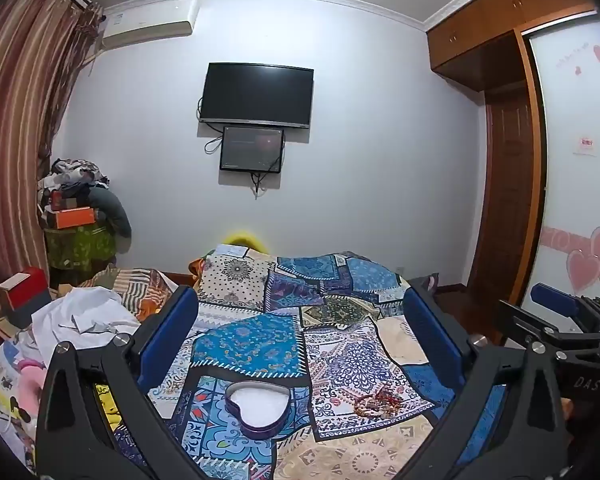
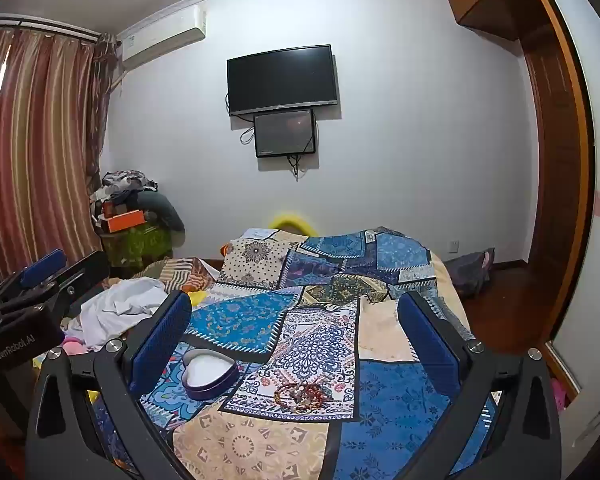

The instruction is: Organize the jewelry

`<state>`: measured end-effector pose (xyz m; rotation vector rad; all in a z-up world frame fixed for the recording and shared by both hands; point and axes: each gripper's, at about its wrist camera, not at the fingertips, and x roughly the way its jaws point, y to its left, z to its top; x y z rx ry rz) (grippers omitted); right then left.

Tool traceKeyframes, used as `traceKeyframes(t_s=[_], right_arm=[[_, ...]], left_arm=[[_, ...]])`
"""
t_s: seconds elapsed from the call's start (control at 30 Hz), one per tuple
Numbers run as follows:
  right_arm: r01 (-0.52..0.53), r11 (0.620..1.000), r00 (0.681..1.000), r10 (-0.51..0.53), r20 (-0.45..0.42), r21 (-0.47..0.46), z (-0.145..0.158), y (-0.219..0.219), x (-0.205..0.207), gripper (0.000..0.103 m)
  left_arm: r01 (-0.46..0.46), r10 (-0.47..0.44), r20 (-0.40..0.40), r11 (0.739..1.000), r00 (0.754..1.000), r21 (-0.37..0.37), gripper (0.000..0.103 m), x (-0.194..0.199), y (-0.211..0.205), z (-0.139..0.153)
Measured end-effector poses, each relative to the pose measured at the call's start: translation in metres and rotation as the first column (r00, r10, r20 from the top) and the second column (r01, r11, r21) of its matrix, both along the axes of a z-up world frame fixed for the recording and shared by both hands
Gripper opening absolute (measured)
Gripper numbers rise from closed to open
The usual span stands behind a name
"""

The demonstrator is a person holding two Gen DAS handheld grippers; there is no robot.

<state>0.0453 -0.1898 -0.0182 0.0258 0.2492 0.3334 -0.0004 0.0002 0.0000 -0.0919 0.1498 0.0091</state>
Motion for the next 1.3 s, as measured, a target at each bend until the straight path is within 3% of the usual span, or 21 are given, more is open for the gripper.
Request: traceKeyframes(t_s=[1.3], right_arm=[[-0.001,1.000,1.000,0.002,-0.018,0.026,0.000,-0.005,0.002,0.102]], left_arm=[[0.002,-0.001,-0.008,1.000,1.000,0.019,0.103,0.000,-0.004,0.000]])
